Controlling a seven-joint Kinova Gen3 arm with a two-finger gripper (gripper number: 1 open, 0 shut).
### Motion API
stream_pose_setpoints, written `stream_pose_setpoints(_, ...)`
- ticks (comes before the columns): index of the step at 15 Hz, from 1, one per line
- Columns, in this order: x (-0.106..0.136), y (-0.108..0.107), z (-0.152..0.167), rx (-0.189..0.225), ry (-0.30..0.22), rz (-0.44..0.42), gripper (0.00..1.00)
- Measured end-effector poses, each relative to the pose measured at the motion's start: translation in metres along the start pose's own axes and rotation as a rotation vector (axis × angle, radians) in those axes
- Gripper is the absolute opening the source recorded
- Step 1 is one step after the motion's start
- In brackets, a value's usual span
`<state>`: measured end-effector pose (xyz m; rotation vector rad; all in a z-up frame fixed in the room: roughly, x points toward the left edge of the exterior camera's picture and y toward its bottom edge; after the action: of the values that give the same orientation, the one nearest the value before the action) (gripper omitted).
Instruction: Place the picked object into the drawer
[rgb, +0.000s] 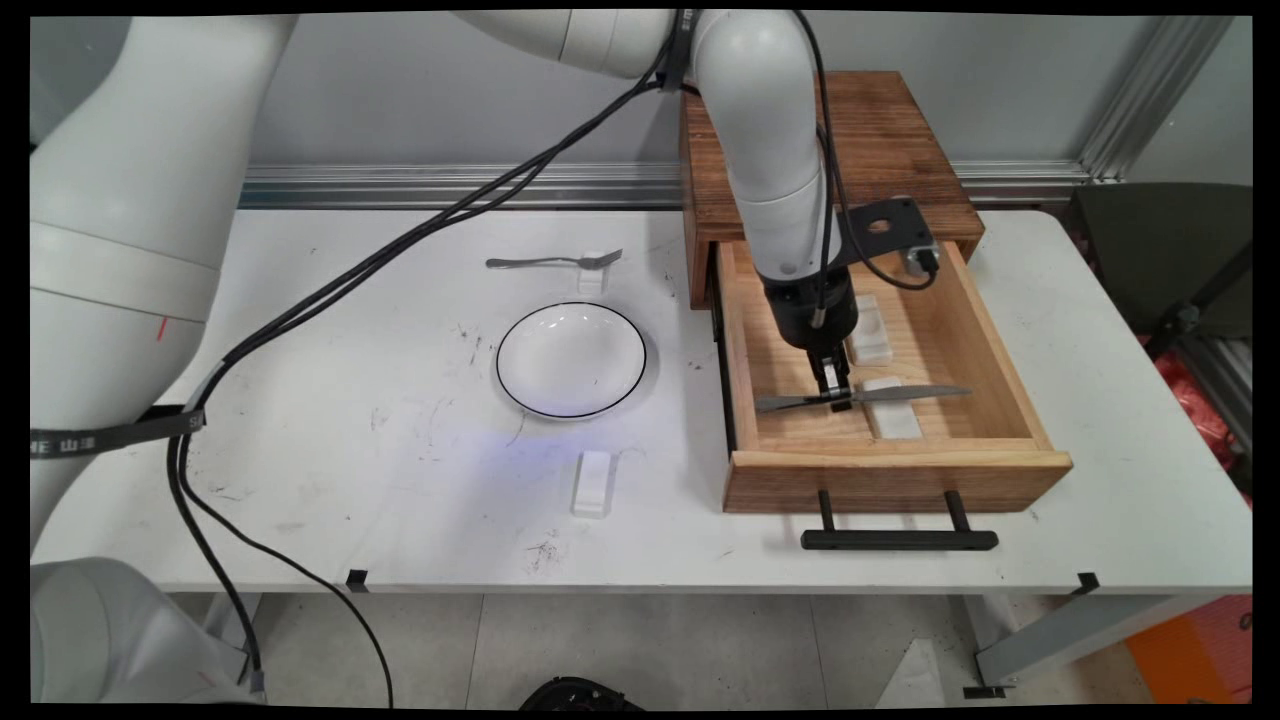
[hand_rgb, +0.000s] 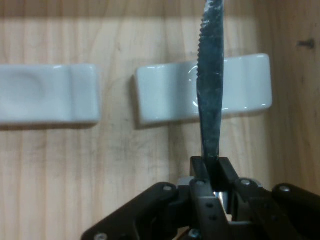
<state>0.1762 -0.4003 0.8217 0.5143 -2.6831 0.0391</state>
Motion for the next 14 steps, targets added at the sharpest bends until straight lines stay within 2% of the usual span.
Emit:
stream_pose_setpoints(8,-0.0026,-0.0027,0.0090,-0.014,-0.005,-0.004,0.00)
stream_pose_setpoints(9,-0.0024,-0.0031,0.0095,-0.015,-0.005,-0.004,1.00)
stream_pose_setpoints(14,-0.0007,-0.0043,0.0077,-0.023,0.003,0.000,1.00)
